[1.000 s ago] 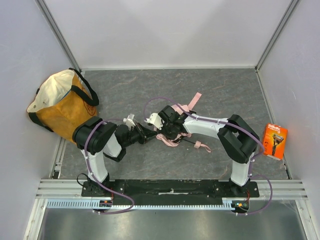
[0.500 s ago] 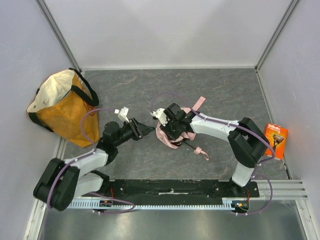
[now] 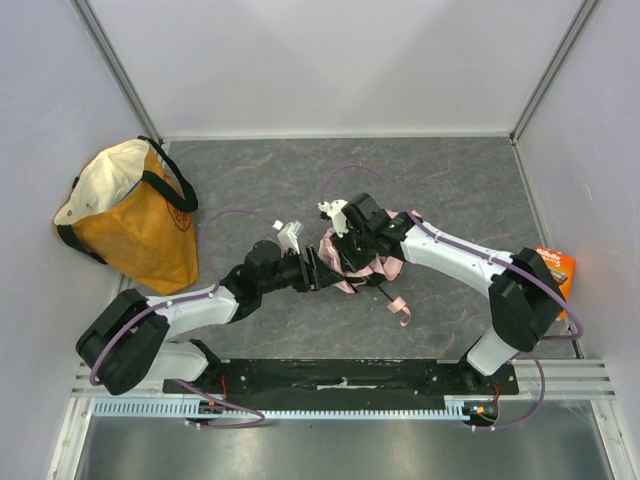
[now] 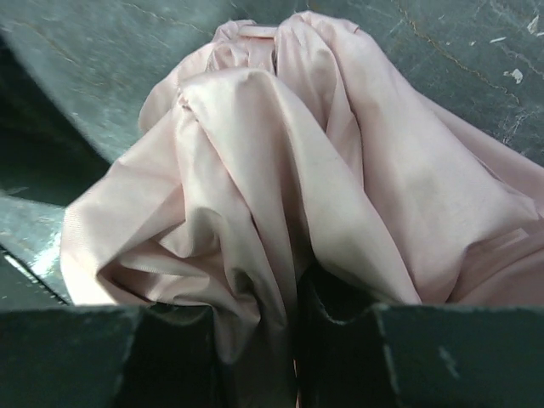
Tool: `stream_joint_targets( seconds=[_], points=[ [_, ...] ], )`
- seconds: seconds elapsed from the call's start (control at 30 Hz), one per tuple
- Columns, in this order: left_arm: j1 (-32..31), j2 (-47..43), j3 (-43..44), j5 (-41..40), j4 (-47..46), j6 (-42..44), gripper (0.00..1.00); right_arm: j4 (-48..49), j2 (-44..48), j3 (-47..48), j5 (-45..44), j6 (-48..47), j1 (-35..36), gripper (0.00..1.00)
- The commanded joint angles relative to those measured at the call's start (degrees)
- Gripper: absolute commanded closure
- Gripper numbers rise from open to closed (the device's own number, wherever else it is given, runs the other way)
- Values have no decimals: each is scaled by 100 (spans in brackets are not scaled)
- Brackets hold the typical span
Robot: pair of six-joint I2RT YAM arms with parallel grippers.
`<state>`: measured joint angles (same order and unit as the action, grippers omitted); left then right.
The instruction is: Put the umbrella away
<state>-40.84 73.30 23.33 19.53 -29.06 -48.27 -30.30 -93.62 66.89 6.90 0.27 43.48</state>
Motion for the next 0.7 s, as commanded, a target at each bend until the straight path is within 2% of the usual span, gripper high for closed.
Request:
stream_joint_targets(
  seconds=[0.0, 0.07, 0.1, 0.13, 0.17, 0.23, 0.43, 0.67],
  points=[
    [-21, 229, 426, -432, 5, 274, 34, -37, 555, 263, 303, 298, 2, 100],
    [-29, 325, 601, -467, 198, 335, 38, -37, 678, 202, 356, 324, 11, 100],
    [-21, 360, 715, -485, 364, 388, 46, -46, 740, 184, 365, 333, 2, 100],
    [-12, 387, 838, -511, 479, 423, 62, -54, 810, 158, 383, 333, 2, 100],
    [-12, 352, 892, -633, 741, 467, 72, -54, 863, 131, 322, 333, 11, 100],
    [32, 177, 858, -845, 1033, 581, 84, -168, 986, 140, 172, 263, 2, 100],
    [497, -763, 374, -942, 1805, 1056, 96, -608, 1285, 280, -408, 25, -42, 100],
    [788, -1431, 250, -811, 2457, 1461, 94, -713, 1566, 456, -417, -131, -103, 100]
  ],
)
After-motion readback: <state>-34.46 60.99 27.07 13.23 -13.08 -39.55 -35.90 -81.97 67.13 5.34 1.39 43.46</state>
